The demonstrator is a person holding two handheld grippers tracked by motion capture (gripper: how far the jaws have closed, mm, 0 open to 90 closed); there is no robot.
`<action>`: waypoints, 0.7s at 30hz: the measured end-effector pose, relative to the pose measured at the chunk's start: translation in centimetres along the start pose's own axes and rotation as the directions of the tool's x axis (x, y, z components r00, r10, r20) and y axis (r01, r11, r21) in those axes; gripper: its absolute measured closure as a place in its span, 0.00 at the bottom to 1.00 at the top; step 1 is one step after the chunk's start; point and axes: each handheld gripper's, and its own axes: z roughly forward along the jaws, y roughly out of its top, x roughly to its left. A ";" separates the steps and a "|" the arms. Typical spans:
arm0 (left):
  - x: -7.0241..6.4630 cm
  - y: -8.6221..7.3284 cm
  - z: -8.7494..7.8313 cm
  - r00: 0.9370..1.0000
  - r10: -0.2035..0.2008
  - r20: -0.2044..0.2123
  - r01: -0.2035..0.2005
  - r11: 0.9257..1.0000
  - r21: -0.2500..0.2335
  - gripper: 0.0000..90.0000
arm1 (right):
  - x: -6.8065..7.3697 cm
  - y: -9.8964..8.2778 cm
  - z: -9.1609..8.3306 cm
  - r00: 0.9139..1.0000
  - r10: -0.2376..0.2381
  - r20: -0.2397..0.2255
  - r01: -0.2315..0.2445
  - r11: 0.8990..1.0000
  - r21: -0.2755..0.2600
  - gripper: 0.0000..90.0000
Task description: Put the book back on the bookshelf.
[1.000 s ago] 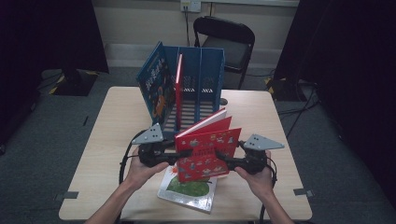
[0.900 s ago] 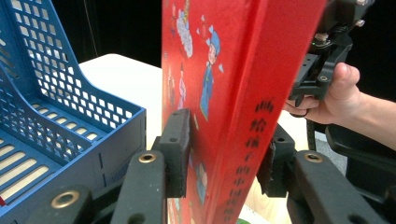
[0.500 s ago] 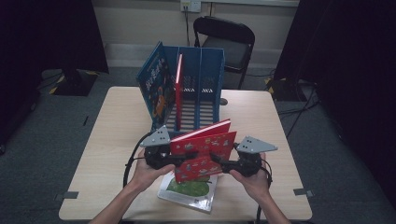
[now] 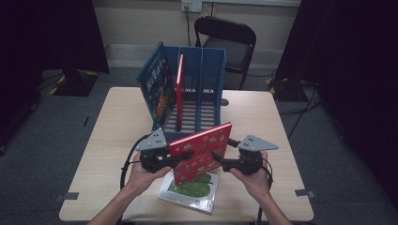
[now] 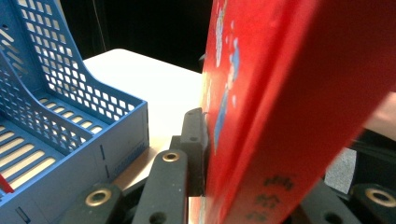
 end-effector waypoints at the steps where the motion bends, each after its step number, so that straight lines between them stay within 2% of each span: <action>1: -0.1 0.0 0.0 1.000 0.002 -0.002 -0.002 1.000 0.001 0.83 | 0.1 0.0 0.4 1.000 -0.006 0.004 0.006 1.000 0.007 0.29; 2: -0.1 0.0 -0.1 1.000 0.002 -0.005 -0.002 1.000 0.003 0.83 | 0.3 0.2 0.9 1.000 -0.005 -0.002 0.005 1.000 0.009 0.26; 5: 0.1 -0.2 -0.4 1.000 -0.009 -0.004 0.009 1.000 0.002 0.81 | 0.4 0.4 1.2 1.000 -0.013 -0.009 0.013 1.000 0.018 0.27; 6: 0.0 -0.2 -0.6 1.000 -0.001 -0.010 0.001 1.000 0.007 0.80 | 0.5 0.5 1.4 1.000 -0.015 -0.014 0.015 1.000 0.019 0.27; 7: 0.0 -0.2 -0.7 1.000 0.003 -0.013 -0.003 1.000 0.009 0.79 | 0.8 0.7 2.0 0.999 -0.024 -0.034 0.024 1.000 0.020 0.27; 10: -0.1 -0.3 -1.0 1.000 -0.007 -0.023 0.007 1.000 -0.002 0.79 | 1.2 0.9 2.5 0.998 -0.034 -0.055 0.035 0.999 0.022 0.26; 13: -0.2 -0.4 -1.5 1.000 -0.012 -0.024 0.012 1.000 -0.001 0.78 | 1.7 0.9 2.9 0.997 -0.046 -0.060 0.047 0.999 0.023 0.24; 17: 0.0 -0.6 -1.6 1.000 -0.026 -0.016 0.026 1.000 -0.004 0.77 | 1.8 0.9 3.0 0.997 -0.037 -0.061 0.038 0.999 0.013 0.24; 21: 0.1 -0.6 -1.7 0.998 -0.050 -0.029 0.050 0.999 -0.009 0.80 | 1.8 0.9 3.1 0.998 -0.028 -0.059 0.029 1.000 0.008 0.22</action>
